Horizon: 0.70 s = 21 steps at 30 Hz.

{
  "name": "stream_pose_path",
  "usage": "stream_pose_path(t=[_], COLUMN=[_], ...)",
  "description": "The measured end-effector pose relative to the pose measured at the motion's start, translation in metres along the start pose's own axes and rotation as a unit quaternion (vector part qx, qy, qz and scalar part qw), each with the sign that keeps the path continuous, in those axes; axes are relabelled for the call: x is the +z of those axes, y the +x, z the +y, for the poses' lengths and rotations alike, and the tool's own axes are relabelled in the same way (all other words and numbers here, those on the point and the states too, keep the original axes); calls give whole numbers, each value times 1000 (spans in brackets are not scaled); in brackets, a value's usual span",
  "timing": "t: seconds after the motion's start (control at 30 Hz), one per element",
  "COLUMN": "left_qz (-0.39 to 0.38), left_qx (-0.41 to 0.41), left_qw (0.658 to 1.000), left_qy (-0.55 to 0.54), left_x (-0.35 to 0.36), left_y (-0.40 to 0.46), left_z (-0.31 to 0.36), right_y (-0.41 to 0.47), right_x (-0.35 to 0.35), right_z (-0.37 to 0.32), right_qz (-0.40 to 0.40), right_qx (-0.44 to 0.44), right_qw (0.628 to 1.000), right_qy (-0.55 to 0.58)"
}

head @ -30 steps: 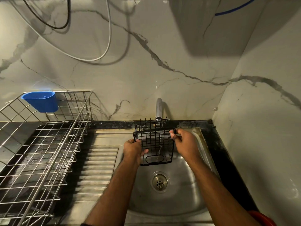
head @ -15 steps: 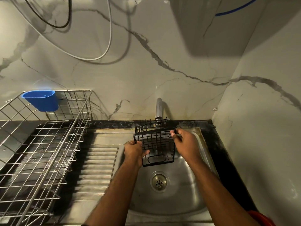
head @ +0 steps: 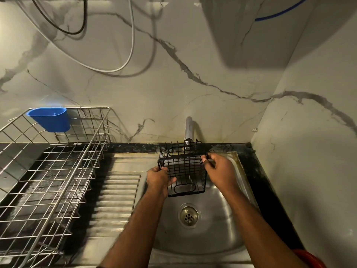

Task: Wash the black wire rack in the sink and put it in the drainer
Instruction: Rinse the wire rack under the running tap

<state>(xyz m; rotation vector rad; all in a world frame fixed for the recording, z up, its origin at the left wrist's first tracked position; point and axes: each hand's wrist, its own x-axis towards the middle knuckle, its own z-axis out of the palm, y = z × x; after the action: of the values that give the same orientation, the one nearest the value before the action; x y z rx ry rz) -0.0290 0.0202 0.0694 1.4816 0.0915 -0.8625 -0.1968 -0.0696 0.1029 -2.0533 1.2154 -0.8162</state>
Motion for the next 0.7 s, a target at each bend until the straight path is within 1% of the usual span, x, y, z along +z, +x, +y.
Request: stream_pose_path(t=[0.3,0.7], left_qz=[1,11], left_qx=[6,0], left_qw=[1000,1000], left_qy=[-12,-11], left_x=[1,-1], left_y=[-4,-7], left_z=[-1,4], right_y=[0,1], right_x=[0,2], right_z=[1,1], right_qz=[-7,-8], right_qx=[12,13], right_qw=[1000,1000], right_qy=[21,14])
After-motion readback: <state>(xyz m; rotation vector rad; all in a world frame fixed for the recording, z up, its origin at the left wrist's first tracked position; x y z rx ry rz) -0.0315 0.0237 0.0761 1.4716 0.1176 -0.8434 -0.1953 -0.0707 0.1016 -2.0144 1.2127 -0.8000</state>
